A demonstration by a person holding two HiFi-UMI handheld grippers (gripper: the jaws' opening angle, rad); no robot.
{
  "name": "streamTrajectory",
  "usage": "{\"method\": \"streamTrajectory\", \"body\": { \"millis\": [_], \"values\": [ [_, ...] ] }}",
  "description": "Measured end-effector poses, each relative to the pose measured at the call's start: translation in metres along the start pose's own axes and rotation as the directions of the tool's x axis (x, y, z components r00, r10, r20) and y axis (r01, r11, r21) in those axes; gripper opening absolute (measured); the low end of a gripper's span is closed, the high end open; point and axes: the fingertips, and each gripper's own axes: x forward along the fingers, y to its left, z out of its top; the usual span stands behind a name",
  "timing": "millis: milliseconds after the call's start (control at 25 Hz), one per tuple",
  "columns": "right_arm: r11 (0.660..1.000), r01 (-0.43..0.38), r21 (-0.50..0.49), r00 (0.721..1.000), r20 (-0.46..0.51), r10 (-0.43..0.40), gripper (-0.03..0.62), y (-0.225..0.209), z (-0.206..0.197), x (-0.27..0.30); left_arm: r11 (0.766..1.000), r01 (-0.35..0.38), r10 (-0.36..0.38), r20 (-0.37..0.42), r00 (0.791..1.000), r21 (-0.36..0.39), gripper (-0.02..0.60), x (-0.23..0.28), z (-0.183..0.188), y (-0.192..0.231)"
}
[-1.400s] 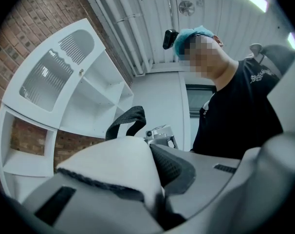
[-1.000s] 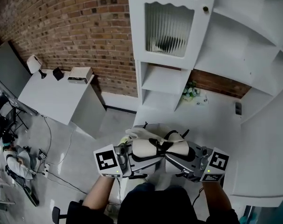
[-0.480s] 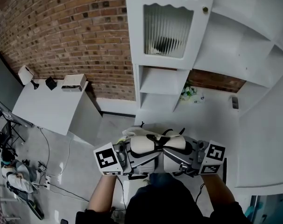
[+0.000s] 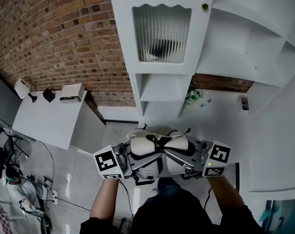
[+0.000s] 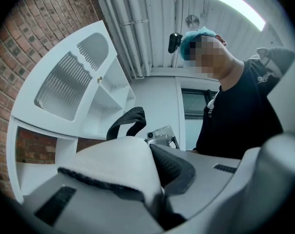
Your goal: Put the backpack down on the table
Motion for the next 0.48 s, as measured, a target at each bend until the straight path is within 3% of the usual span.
{"method": "streamTrajectory", "body": {
  "millis": [480],
  "values": [
    [1.000, 0.014, 0.009, 0.999, 0.030, -0.014, 0.048, -0.077, 0.017, -0.008, 1.000, 0.003, -0.004, -0.036, 0.999, -0.022, 0.043, 0.031, -0.001, 0.074]
  ]
}}
